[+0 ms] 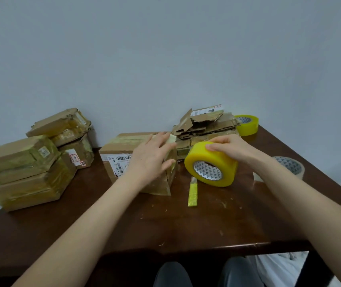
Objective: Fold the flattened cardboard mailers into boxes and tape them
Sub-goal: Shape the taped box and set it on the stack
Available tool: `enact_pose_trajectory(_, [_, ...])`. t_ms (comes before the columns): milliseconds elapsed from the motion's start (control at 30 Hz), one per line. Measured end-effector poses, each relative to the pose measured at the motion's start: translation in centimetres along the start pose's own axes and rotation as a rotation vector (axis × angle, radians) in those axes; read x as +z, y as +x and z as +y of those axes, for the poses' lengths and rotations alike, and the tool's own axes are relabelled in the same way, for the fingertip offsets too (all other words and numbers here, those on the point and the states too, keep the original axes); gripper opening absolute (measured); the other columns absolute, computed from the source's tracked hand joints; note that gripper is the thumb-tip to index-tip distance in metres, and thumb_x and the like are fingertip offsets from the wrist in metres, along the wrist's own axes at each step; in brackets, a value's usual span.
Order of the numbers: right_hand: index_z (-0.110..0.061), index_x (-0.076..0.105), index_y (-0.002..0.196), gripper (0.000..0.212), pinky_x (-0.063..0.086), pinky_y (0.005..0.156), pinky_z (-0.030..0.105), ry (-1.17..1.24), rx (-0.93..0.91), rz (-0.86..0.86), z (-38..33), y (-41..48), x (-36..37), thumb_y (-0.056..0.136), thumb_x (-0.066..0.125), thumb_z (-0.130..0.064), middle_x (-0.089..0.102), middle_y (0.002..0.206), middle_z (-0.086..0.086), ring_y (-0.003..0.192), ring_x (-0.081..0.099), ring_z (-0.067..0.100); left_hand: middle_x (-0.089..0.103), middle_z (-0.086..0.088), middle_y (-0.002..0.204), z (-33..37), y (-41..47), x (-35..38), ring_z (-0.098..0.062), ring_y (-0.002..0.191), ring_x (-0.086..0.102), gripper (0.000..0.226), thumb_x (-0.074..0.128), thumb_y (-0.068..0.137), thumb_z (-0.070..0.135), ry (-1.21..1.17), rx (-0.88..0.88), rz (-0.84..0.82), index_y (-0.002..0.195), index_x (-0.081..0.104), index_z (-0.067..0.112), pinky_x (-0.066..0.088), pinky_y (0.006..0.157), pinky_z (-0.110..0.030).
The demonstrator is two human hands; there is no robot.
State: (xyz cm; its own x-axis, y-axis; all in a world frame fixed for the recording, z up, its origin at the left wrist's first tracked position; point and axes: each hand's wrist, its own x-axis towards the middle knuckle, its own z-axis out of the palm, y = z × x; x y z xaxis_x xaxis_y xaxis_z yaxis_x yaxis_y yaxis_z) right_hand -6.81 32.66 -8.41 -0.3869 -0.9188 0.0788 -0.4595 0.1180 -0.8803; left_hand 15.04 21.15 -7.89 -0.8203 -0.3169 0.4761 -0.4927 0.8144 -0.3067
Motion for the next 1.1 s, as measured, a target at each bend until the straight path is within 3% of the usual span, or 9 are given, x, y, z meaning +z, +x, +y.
enact_pose_trajectory(67, [-0.025, 0.066, 0.112, 0.024, 0.041, 0.069, 0.022, -0.022, 0.001, -0.001, -0.3, 0.1, 0.1, 0.091, 0.063, -0.036, 0.059, 0.111, -0.003, 0.094, 0.053, 0.012, 0.066, -0.009, 0.11, 1.7, -1.2, 0.1, -0.025, 0.096, 0.064, 0.024, 0.053, 0.088, 0.026, -0.056, 0.079, 0.209, 0.099, 0.069, 0.012, 0.055, 0.075, -0.036])
enact_pose_trajectory(167, [-0.025, 0.066, 0.107, 0.018, 0.039, 0.083, 0.029, -0.025, 0.02, 0.028, -0.5, 0.0, 0.0, 0.091, 0.063, -0.032, 0.057, 0.114, -0.001, 0.103, 0.051, 0.016, 0.062, -0.001, 0.081, 5.6, -2.8, 0.7, -0.021, 0.071, 0.063, 0.03, 0.041, 0.088, 0.027, -0.137, 0.044, 0.145, 0.086, 0.067, 0.014, 0.049, 0.051, -0.03])
enact_pose_trajectory(333, [-0.022, 0.066, 0.109, 0.021, 0.04, 0.085, 0.031, -0.025, 0.043, 0.055, -0.4, -0.3, -0.1, 0.091, 0.062, -0.031, 0.056, 0.114, 0.001, 0.105, 0.051, 0.018, 0.057, -0.008, 0.11, 10.4, -2.4, 2.8, -0.03, 0.097, 0.061, 0.038, 0.045, 0.098, 0.04, -0.139, -0.294, -0.364, 0.116, 0.057, 0.009, 0.046, 0.068, -0.036])
enact_pose_trajectory(433, [-0.019, 0.064, 0.116, 0.036, 0.046, 0.085, 0.032, -0.038, 0.04, 0.045, -0.3, -0.4, 0.2, 0.089, 0.063, -0.042, 0.06, 0.112, 0.002, 0.102, 0.057, 0.019, 0.058, -0.012, 0.114, 10.6, -1.6, 3.5, -0.032, 0.103, 0.06, 0.041, 0.053, 0.095, 0.042, -0.181, -0.418, -0.462, 0.113, 0.058, 0.006, 0.047, 0.074, -0.038])
enact_pose_trajectory(533, [-0.021, 0.062, 0.105, 0.034, 0.049, 0.082, 0.033, -0.031, 0.014, 0.046, 0.0, -0.4, 0.3, 0.086, 0.064, -0.049, 0.063, 0.103, 0.002, 0.095, 0.06, 0.018, 0.062, -0.014, 0.109, 10.2, -1.8, 3.2, -0.034, 0.103, 0.06, 0.032, 0.06, 0.092, 0.032, -0.268, -0.508, -0.521, 0.107, 0.059, 0.004, 0.046, 0.075, -0.037])
enact_pose_trajectory(667, [-0.018, 0.066, 0.11, 0.037, 0.049, 0.09, 0.038, -0.095, -0.001, 0.081, 0.0, 0.2, 0.2, 0.088, 0.062, -0.048, 0.064, 0.109, 0.004, 0.101, 0.059, 0.021, 0.062, -0.016, 0.107, 9.8, -3.3, 1.9, -0.036, 0.101, 0.06, 0.019, 0.052, 0.09, 0.014, -0.183, -0.456, -0.516, 0.105, 0.057, 0.003, 0.04, 0.067, -0.035])
enact_pose_trajectory(800, [-0.021, 0.066, 0.12, 0.037, 0.045, 0.087, 0.033, -0.142, -0.022, 0.053, -0.4, 0.9, 0.1, 0.09, 0.061, -0.042, 0.062, 0.124, 0.004, 0.111, 0.055, 0.022, 0.063, -0.012, 0.106, 9.1, -5.7, -0.2, -0.036, 0.098, 0.06, 0.03, 0.049, 0.091, 0.024, -0.27, -0.435, -0.463, 0.119, 0.044, 0.014, 0.04, 0.069, -0.035])
enact_pose_trajectory(900, [-0.018, 0.064, 0.124, 0.039, 0.042, 0.086, 0.031, -0.181, 0.004, 0.052, -0.8, 1.5, 0.0, 0.091, 0.06, -0.039, 0.058, 0.129, 0.006, 0.114, 0.052, 0.023, 0.063, -0.005, 0.101, 7.1, -7.0, -2.4, -0.03, 0.094, 0.061, 0.033, 0.057, 0.089, 0.036, -0.418, -0.444, -0.379, 0.116, 0.043, 0.023, 0.047, 0.075, -0.037])
enact_pose_trajectory(1100, [-0.019, 0.068, 0.116, 0.062, 0.05, 0.091, 0.04, -0.221, 0.037, 0.053, -0.9, 1.9, 0.7, 0.074, 0.066, -0.065, 0.066, 0.112, 0.003, 0.104, 0.059, 0.023, 0.059, 0.006, 0.08, 4.3, -5.7, -5.4, -0.008, 0.058, 0.053, 0.018, 0.05, 0.096, 0.029, -0.554, -0.466, -0.078, 0.113, 0.054, 0.024, 0.044, 0.053, -0.027])
